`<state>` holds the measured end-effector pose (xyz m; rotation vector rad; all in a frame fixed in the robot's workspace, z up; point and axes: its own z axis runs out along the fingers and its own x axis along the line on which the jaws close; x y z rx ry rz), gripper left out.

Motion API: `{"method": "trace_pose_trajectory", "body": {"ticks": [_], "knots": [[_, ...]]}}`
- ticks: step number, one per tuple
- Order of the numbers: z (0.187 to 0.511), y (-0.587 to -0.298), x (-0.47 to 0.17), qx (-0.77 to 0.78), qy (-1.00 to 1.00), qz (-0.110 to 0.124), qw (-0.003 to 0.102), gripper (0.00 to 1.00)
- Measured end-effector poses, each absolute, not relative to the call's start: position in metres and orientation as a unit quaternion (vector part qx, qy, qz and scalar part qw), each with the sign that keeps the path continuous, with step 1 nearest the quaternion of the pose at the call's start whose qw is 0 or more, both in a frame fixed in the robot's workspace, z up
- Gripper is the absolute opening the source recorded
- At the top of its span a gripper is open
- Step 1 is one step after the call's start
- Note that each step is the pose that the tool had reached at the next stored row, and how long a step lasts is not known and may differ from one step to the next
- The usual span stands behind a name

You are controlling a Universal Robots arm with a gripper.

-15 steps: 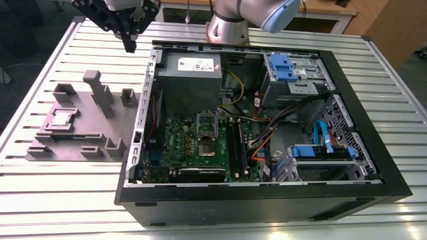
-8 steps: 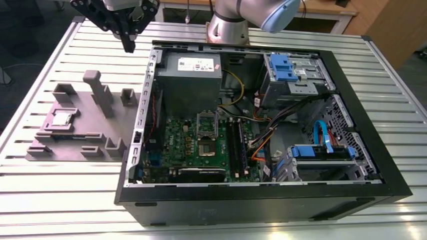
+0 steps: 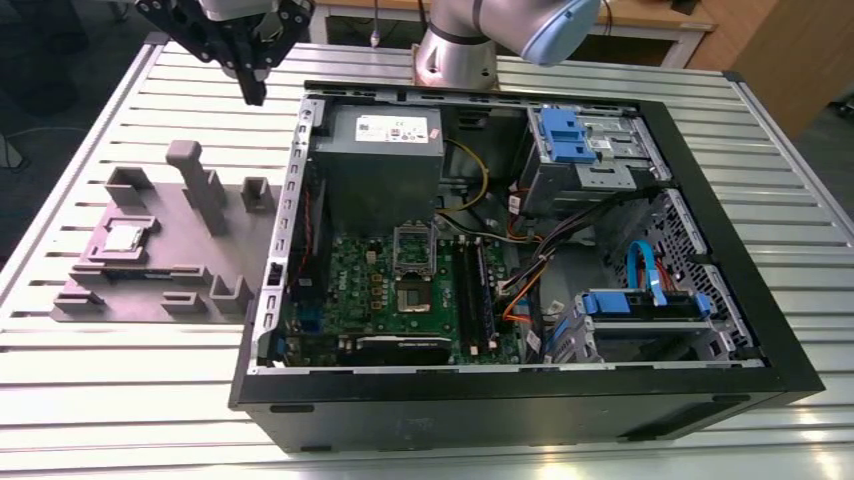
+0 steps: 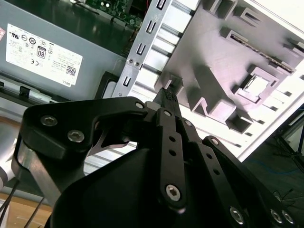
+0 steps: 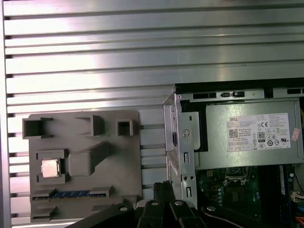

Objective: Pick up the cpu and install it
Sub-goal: 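Reach for the cpu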

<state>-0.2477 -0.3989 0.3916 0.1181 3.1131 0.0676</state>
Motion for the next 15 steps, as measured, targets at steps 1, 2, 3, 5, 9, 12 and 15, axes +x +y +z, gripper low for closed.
{"method": "trace_pose_trajectory", "body": {"ticks": [1,2,3,5,9,12,15], "knots": [[0.392,-0.399,-0.248,0.038,0.999,0.022,0.013,0.11],[0.392,-0.399,-0.249,0.038,0.999,0.022,0.013,0.11],[0.392,-0.399,-0.25,0.038,0.999,0.022,0.013,0.11],[0.392,-0.399,-0.251,0.038,0.999,0.022,0.013,0.11],[0.392,-0.399,-0.254,0.038,0.999,0.022,0.013,0.11],[0.392,-0.399,-0.256,0.038,0.999,0.022,0.013,0.11],[0.392,-0.399,-0.259,0.038,0.999,0.022,0.013,0.11]]}}
